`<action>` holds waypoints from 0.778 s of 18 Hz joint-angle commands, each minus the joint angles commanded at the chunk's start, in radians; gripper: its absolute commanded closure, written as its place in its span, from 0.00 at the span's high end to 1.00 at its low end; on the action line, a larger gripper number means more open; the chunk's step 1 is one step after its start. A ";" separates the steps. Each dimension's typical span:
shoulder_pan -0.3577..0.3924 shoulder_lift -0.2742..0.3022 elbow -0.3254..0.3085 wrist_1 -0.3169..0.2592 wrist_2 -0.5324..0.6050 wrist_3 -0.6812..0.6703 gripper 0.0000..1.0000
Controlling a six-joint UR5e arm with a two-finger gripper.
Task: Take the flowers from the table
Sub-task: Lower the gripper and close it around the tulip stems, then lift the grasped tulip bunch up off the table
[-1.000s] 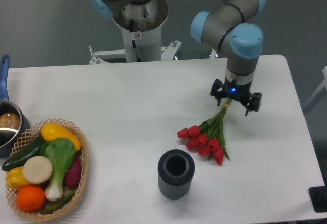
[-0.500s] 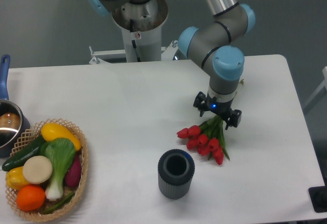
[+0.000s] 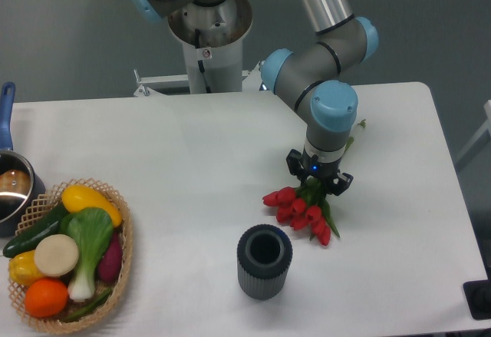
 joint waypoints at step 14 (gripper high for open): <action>0.063 0.048 0.277 -0.188 0.003 0.037 0.00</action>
